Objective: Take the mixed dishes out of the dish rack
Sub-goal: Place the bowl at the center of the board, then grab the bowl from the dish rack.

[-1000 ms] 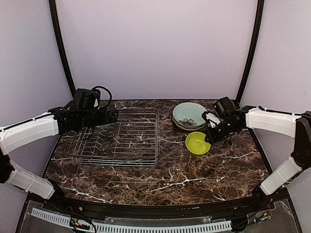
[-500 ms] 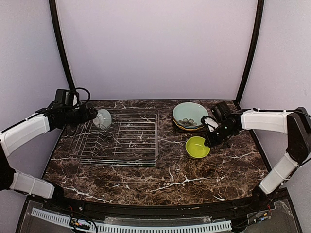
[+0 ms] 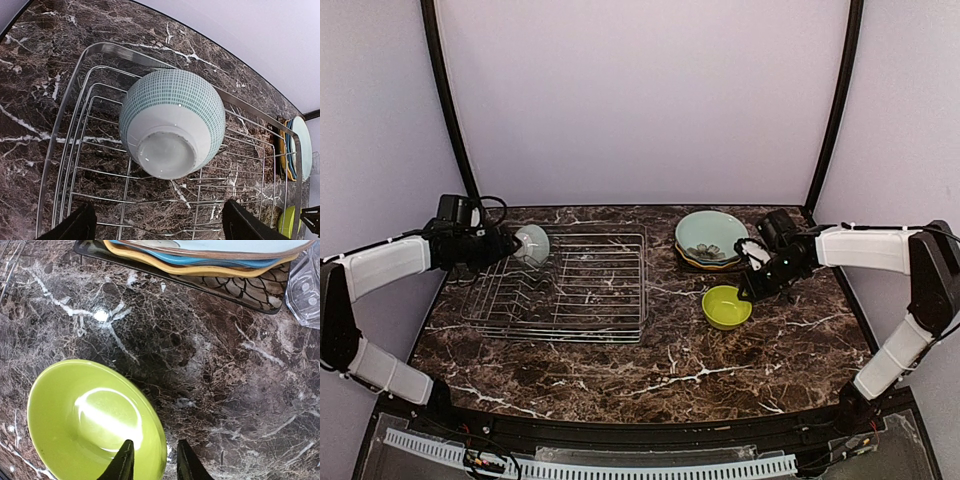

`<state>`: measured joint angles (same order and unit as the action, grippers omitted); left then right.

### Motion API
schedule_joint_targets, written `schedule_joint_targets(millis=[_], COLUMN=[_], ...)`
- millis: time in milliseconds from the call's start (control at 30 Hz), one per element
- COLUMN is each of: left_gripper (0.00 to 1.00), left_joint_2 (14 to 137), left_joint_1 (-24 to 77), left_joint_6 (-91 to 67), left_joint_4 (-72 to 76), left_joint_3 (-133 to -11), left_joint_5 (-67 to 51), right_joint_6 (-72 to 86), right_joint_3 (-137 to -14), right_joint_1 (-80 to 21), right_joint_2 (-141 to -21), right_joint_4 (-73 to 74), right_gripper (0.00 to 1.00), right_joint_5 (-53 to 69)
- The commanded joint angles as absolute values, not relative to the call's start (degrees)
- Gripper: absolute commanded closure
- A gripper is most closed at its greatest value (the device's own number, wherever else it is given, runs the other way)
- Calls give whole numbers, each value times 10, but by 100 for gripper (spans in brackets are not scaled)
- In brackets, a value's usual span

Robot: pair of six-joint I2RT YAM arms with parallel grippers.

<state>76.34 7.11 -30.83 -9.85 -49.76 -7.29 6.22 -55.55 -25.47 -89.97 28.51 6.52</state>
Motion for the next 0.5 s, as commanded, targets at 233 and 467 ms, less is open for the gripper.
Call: schedule_joint_targets(millis=[233,467], left_gripper=[15,18], left_joint_2=[813,848], left_joint_1=[64,55], left_joint_6=[-317,-318], left_joint_4=[-54,-44], left_joint_3=[-503,-528], left_joint_5=[-120,-129], right_joint_6=[55,52], right_joint_3=[-570,-582], right_joint_1=[-250,-248], right_joint_2=[-862,-834], right_joint_4=[294,295], right_gripper=[31,16], right_joint_5=[60,66])
